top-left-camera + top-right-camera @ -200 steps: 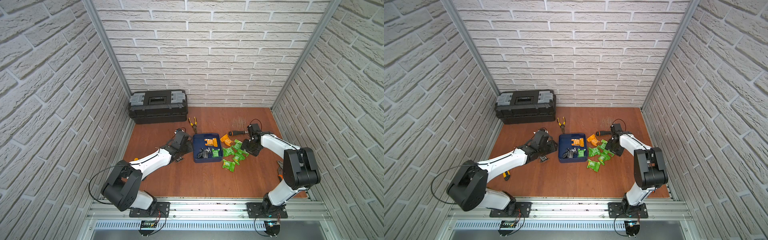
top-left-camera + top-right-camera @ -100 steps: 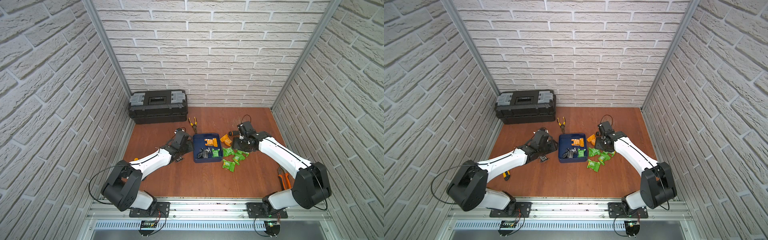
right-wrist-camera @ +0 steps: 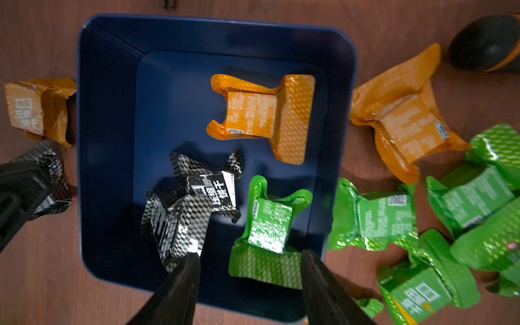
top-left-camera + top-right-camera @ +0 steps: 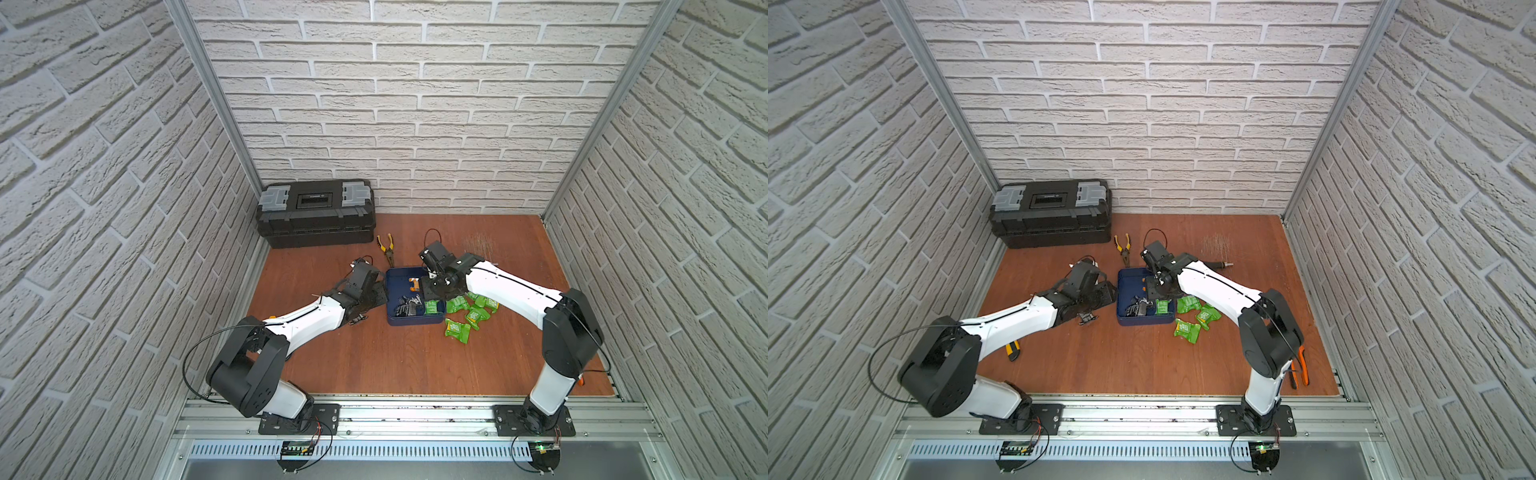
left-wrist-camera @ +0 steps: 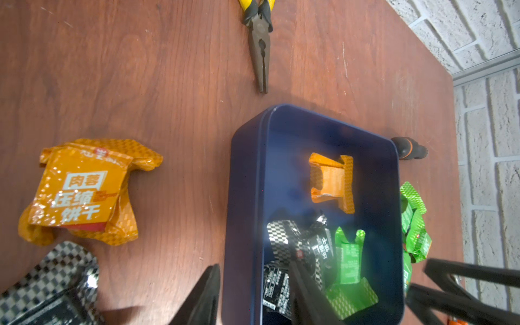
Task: Take the cookies out of the storage box
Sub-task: Pick up the cookie from the storage box.
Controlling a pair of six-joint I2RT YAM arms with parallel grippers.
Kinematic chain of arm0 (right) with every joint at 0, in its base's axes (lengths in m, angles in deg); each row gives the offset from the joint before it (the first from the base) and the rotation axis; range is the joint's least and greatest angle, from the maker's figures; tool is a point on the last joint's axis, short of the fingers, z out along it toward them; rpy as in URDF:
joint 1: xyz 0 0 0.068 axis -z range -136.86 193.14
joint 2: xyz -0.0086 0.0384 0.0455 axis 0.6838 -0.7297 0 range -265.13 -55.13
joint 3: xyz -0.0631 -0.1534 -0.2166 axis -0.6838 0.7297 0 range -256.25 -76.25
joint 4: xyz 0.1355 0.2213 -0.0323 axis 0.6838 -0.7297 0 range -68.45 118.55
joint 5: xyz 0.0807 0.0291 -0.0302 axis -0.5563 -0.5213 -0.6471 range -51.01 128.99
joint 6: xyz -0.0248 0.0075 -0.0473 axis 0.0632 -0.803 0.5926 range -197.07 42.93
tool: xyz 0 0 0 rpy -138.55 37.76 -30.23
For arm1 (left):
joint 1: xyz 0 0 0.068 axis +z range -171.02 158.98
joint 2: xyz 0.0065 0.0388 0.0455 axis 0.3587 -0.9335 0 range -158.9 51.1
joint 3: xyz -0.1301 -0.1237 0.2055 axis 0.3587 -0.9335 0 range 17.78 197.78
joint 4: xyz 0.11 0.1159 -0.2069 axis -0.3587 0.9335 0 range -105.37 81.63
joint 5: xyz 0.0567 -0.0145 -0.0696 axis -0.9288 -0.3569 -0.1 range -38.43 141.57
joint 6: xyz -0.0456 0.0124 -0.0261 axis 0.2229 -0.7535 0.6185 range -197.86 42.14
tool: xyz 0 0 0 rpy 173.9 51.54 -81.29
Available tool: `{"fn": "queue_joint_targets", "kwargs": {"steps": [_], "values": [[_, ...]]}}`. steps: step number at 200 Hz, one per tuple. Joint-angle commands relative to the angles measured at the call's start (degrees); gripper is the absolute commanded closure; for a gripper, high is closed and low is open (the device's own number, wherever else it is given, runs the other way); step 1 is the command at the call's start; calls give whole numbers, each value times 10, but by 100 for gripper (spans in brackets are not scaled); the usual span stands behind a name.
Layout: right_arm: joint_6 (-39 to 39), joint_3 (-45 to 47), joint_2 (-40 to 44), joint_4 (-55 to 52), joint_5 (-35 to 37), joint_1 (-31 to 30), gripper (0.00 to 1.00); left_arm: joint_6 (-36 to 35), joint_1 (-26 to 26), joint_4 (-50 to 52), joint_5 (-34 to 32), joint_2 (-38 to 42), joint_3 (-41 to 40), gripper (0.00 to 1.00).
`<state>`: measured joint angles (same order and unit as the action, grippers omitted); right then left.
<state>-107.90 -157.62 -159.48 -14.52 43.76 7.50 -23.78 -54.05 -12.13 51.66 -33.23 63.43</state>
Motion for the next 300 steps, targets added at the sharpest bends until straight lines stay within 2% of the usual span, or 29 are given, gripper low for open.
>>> {"fn": "queue_joint_targets", "kwargs": {"steps": [1,60,102,222,300], "values": [[-8,-39,-37,3,26,-5,37,0,4,-2,3,-8,14,53],[-5,-121,-140,-19,83,-3,34,-2,7,6,-8,0,12,54],[-11,-156,-178,-21,83,4,33,0,7,4,-5,0,10,54],[-37,-172,-205,-1,55,17,33,-2,9,2,-4,1,9,54],[-43,-185,-237,-7,58,20,41,-1,10,3,-3,3,5,54]]}}
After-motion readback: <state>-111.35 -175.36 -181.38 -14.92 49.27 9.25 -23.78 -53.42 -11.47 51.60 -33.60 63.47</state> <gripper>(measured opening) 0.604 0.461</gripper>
